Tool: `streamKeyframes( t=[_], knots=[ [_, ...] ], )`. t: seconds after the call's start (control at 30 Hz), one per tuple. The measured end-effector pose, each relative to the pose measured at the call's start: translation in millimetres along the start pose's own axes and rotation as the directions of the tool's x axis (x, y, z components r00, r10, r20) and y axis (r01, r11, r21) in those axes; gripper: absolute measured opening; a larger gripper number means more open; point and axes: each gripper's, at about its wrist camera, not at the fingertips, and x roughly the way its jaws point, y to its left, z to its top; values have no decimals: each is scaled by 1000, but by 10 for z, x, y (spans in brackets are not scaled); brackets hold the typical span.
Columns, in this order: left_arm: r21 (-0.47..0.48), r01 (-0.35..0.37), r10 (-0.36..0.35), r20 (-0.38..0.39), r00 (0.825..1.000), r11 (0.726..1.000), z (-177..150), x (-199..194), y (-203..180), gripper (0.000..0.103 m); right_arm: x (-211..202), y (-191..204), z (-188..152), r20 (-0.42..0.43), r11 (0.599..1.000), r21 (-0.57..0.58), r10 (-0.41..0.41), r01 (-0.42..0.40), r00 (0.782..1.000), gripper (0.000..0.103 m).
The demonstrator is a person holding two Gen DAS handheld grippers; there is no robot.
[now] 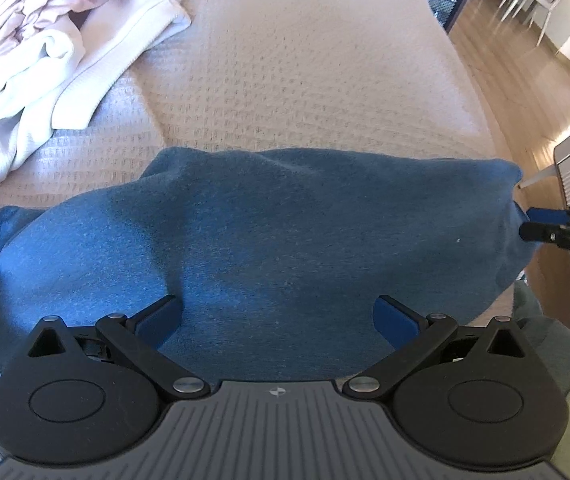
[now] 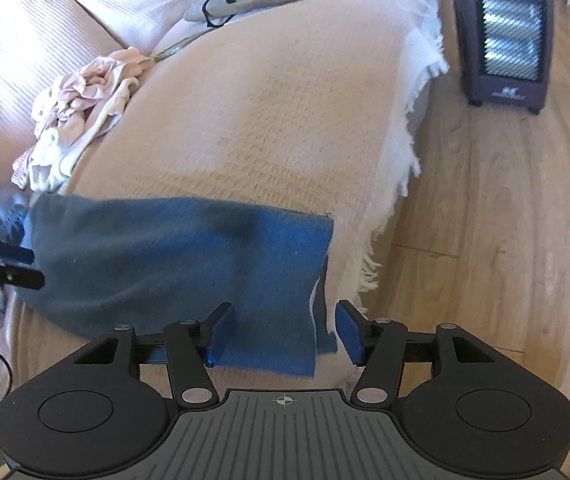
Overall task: Fold clothes
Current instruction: 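Lift the right gripper and move it over the sweatpants end, then grasp the end of the dark blue sweatpants with the right gripper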
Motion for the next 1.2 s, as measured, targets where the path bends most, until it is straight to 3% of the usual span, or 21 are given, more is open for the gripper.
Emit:
streamKeyframes(
  t=[0.1, 0.37, 0.43, 0.57, 0.67, 0.9, 1.0, 1.1, 1.2],
  knots=[
    [9, -11, 12, -14, 1000, 1000, 16, 39, -12, 103, 128, -89, 37, -11, 999, 13, 43, -43, 999, 65],
    [5, -29, 29, -36, 999, 1000, 44, 114, -24, 103, 296, -189, 79, -14, 988, 63, 141, -140, 990, 63],
    [3, -30, 31, -36, 999, 1000, 45, 113, -20, 103, 291, -178, 63, -9, 985, 78, 158, -157, 987, 48],
    [-2, -26, 26, -29, 999, 1000, 34, 78, 2, 103, 254, -98, 53, -5, 984, 92, 154, -152, 988, 31],
    [-5, -17, 17, -14, 1000, 1000, 25, 15, 24, 103, 151, 49, 83, -5, 995, 71, 72, -72, 997, 9],
    [75, 32, -35, 45, 998, 997, 40, -113, -153, 103, -469, 335, 125, 95, 997, 20, -77, 76, 993, 6],
    [131, 61, -70, 61, 996, 990, 68, -139, -313, 103, -692, 439, 166, 134, 982, -12, -187, 191, 973, 6],
    [184, 96, -112, 77, 991, 978, 90, -170, -490, 103, -882, 423, 175, 145, 972, -4, -234, 237, 961, 6],
    [222, 116, -139, 87, 987, 968, 94, -186, -622, 103, -1032, 394, 139, 144, 946, -4, -321, 325, 936, 6]
  ],
)
